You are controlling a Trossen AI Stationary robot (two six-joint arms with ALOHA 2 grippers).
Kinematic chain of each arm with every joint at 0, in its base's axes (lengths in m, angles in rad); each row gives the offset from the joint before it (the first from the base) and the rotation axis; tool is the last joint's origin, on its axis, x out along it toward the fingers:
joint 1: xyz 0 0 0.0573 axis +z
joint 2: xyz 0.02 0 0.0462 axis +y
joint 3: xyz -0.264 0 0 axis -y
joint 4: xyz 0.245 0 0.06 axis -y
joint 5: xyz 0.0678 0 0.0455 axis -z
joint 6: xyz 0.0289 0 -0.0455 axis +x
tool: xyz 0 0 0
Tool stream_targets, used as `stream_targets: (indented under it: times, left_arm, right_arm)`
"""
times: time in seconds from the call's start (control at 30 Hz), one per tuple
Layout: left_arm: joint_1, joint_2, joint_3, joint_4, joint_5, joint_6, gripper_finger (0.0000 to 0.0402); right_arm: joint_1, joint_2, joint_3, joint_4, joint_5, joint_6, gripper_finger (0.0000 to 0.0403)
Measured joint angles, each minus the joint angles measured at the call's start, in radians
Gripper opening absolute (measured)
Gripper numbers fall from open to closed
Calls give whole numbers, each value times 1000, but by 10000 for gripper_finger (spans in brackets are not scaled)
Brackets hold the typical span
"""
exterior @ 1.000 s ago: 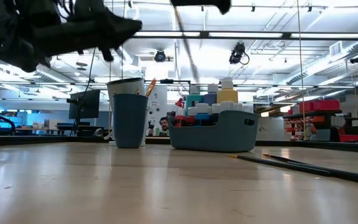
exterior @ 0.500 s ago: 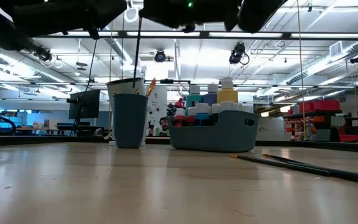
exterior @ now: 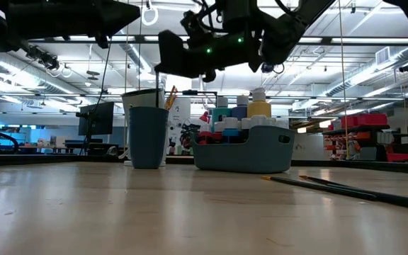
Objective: Pick & Place Paint Supplies
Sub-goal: Put the gold paint brush into the blue cup
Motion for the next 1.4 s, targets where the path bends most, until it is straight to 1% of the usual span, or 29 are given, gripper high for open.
stream_targets:
  times: [0.1, 0.43, 0.57, 0.67, 0.73, 0.83, 0.93, 1.03, 1.23, 1.3, 1.4]
  left_arm:
    - [0, 2, 0, -17, -4, -8, 66]
    - [0, 2, 0, -59, -7, -53, 67]
    - [0, 2, 0, -109, -4, -103, 67]
    - [0, 2, 0, -153, 11, -137, 67]
    - [0, 2, 0, -175, 25, -158, 67]
    - [-1, 2, 0, -192, 30, -189, 67]
    - [-1, 2, 0, -195, 30, -215, 67]
    - [-1, 2, 0, -197, 30, -231, 67]
    - [-1, 2, 0, -198, 30, -231, 67]
    - [-1, 2, 0, -198, 30, -231, 67]
    - [-1, 2, 0, -197, 30, -231, 67]
  right_arm:
    - [-8, 1, 0, -41, 1, 22, 13]
    - [-10, 1, 0, -10, -2, 2, 81]
    - [6, -22, 0, -16, -43, -65, 105]
    - [34, -51, 0, -25, -75, -64, 119]
    - [54, -78, 0, -66, -106, -64, 126]
    - [91, -122, 1, -177, -130, -58, 133]
    - [132, -161, 1, -331, -131, -20, 138]
    - [170, -197, 1, -506, -156, 42, 142]
    - [229, -257, 1, -848, -229, 293, 144]
    - [243, -264, 1, -957, -265, 384, 144]
    - [258, -265, 1, -1073, -339, 482, 144]
